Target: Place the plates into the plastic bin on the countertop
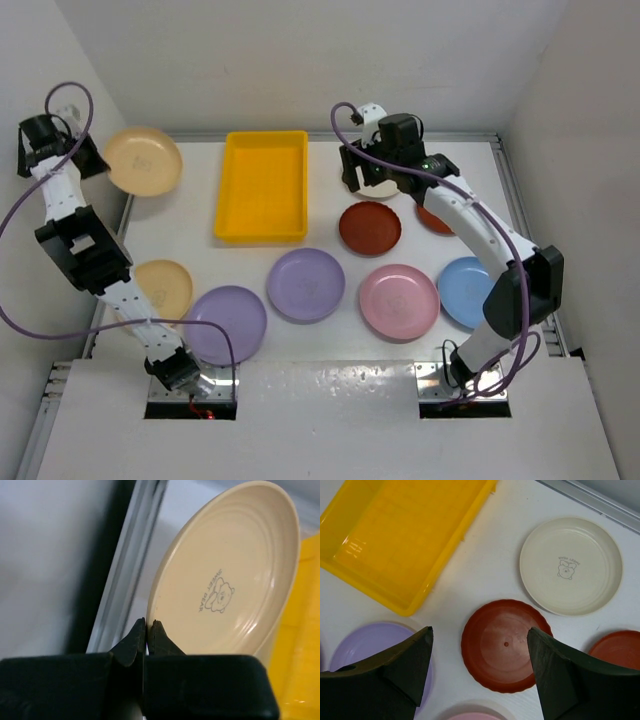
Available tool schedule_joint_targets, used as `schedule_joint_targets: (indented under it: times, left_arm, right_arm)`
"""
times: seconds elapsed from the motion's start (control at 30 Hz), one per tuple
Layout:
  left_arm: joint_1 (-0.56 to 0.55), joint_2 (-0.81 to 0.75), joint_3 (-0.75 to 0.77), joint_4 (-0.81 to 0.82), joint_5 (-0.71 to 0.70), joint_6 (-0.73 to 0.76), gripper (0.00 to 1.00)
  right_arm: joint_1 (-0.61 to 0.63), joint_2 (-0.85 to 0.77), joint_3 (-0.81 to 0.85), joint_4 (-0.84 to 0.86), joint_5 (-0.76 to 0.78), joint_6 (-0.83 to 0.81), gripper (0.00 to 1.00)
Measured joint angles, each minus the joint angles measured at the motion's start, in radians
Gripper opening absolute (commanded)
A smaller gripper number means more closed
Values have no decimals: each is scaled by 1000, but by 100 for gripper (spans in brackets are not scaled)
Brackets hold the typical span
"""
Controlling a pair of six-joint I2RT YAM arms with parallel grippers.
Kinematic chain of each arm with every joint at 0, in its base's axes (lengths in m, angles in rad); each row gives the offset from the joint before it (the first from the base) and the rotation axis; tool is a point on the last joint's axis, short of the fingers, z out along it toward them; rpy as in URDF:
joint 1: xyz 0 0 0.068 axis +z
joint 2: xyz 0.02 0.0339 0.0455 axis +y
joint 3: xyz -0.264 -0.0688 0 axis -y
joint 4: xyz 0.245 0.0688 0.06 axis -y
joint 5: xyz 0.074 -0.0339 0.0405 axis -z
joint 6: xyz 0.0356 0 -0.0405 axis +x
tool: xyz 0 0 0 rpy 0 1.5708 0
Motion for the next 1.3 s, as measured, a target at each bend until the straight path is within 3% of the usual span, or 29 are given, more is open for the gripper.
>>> schedule_joint_targets:
  times: [0.1,0.23,0.47,0.6,0.83,0.93,0.97,1.17,1.3]
  left_arm:
    - [-66,-74,53,50,29,-44,0]
    - [-252,-96,125,146,80,-89,0]
    - [-528,-6,92,100,47,-43,0]
    - [-583,63,45,49,2,2,0]
    - [-579,110,1,7,-71,48,0]
    - [-580,111,-7,8,-80,64,11]
    - [-581,113,-8,6,-81,68,20]
    - [-588,143,-6,3,-82,78,41]
    - [-579,180,160,-111,-59,61,87]
  right_arm:
    - [0,-18,-21,14,6,0,75]
    - [0,-32,-49,33,24,1,75]
    - [1,-81,-117,34,55,2,75]
    - [1,-117,-146,37,74,2,75]
    - [2,-158,-186,40,93,10,76]
    - [2,-160,-195,42,96,13,76]
    - [2,-162,-198,42,97,13,76]
    - [3,-174,-203,42,100,17,78]
    - [6,-191,-212,44,100,19,79]
